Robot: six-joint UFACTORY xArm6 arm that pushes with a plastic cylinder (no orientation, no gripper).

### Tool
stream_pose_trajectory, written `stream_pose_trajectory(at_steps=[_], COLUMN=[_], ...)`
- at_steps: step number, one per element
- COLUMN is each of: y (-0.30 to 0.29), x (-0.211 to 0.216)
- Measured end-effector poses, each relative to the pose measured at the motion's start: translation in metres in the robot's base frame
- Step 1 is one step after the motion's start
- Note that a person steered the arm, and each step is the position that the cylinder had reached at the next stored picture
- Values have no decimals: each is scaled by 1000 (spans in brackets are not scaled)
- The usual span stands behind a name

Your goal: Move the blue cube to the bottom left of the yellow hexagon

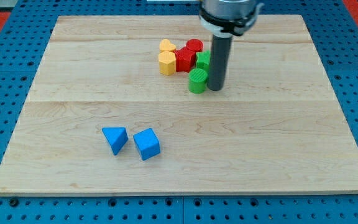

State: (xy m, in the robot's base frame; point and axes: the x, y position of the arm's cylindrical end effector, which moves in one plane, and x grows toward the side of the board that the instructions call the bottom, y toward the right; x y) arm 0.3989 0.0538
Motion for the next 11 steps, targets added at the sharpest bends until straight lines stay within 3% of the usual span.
stream_pose_trajectory(at_steps=[1,3,5,7,11], y=[-11,28,-5,-124,-139], x=[-13,90,183,159,13])
